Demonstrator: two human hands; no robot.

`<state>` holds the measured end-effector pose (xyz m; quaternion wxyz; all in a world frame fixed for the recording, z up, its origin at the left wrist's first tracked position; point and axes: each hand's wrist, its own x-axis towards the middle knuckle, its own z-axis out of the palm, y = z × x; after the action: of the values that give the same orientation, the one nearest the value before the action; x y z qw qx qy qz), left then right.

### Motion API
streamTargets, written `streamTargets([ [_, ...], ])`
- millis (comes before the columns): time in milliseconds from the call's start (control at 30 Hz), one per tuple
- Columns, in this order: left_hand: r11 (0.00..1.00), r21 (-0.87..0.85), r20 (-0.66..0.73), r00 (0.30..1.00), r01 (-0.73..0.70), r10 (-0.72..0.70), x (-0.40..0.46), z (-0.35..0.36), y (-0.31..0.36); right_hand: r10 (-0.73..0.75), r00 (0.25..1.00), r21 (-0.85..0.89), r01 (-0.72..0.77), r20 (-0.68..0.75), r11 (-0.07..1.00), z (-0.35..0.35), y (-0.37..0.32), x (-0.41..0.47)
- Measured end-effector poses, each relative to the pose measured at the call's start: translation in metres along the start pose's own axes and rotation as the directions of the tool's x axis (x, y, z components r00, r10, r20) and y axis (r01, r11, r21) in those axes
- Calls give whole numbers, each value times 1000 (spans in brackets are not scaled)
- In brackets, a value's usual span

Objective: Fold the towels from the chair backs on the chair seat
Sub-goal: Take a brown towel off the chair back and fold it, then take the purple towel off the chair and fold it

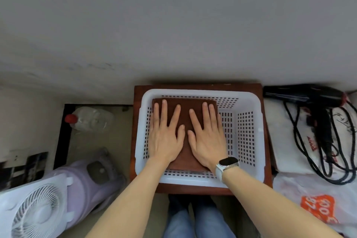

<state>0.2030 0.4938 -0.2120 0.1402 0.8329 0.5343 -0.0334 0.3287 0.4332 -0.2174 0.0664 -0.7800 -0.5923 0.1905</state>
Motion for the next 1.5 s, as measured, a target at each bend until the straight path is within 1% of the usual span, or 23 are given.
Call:
streamTargets([
  [200,999,-9,23,999,-32,32,3,-9,1,-14,1000,81,12,26,997,-13,-5,1],
  [367,998,-15,93,994,-54,55,0,-36,3,-43,991,129,27,129,991,-50,-6,-3],
  [467,995,-91,43,999,-29,33,-8,-60,0,-31,995,192,11,99,981,-79,-11,-5],
  [533,986,-164,-12,1000,13,-15,-20,-81,-7,-54,995,227,34,82,973,-96,-22,-9],
  [633,958,-266,-68,989,107,-130,-48,-115,-24,-152,982,256,120,109,959,-121,-48,-17],
  [767,929,-297,-141,953,219,-270,-107,-161,-61,-325,938,278,282,123,918,-142,-108,-37],
  [833,908,-307,-186,918,284,-350,-147,-181,-82,-416,902,277,372,118,886,-146,-146,-53],
  [900,870,-337,-234,863,360,-448,-197,-193,-105,-502,856,281,454,126,846,-145,-186,-78],
  [967,805,-404,-255,792,434,-555,-257,-199,-127,-592,793,272,544,144,794,-138,-225,-111],
  [1067,686,-495,-263,661,533,-703,-361,-195,-152,-695,695,281,640,185,715,-120,-277,-178],
  [1200,575,-572,-320,486,586,-813,-519,-177,-164,-800,548,331,728,246,600,-85,-337,-292],
  [1233,541,-588,-323,438,601,-839,-558,-172,-162,-824,494,347,749,275,565,-77,-351,-323],
  [1333,428,-627,-317,288,651,-904,-673,-153,-154,-877,299,364,823,375,436,-50,-389,-417],
  [1400,341,-647,-304,179,682,-936,-740,-143,-146,-895,189,375,858,404,351,-32,-411,-477],
  [1500,224,-682,-300,13,696,-954,-825,-130,-135,-900,27,438,867,434,238,-6,-441,-557],
])
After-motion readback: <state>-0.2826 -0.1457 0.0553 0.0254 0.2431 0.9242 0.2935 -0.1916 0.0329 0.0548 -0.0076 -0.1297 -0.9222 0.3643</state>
